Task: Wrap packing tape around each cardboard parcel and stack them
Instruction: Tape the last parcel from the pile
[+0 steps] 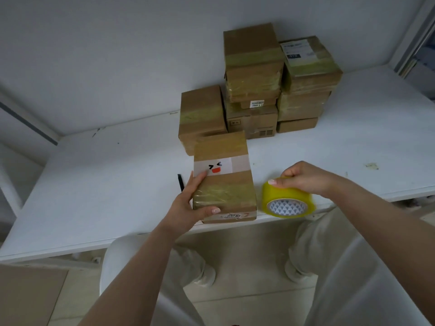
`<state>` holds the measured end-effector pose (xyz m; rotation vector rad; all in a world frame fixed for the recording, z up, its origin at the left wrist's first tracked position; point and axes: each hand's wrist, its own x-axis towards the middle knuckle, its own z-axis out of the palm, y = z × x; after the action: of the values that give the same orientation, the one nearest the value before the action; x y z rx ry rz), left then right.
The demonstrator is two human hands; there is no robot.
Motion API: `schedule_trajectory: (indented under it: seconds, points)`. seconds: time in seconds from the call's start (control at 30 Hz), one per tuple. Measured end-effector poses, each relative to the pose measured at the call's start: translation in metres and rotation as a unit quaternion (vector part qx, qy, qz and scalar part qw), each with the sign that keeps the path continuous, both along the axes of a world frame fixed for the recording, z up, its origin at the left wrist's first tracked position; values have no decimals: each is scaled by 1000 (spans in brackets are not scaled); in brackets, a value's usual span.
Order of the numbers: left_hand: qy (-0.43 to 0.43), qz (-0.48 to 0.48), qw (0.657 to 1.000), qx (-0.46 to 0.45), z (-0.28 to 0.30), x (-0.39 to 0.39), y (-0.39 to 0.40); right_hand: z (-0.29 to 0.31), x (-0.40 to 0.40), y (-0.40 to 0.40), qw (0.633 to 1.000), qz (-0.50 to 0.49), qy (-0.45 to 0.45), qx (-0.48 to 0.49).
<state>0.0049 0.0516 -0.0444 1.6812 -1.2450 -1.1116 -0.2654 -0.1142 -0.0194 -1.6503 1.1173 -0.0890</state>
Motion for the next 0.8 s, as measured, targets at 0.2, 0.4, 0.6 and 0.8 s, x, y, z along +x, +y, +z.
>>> schedule_trajectory:
  seconds: [0.2,0.4,0.6,0.8]
  points:
    - [-176,-10,982,71,17,-8,-5,-15,5,8,998,-33,-42,15]
    - [-528,-144,836,47,40,-67,-41,-14,4,8,998,-37,-52,21]
    - [-538,-199,816,70,22,-80,-59,-14,0,6,999,-21,-48,12]
    - [-357,-131,924,-41,35,-67,-52,40,-2,-4,993,22,-111,-34]
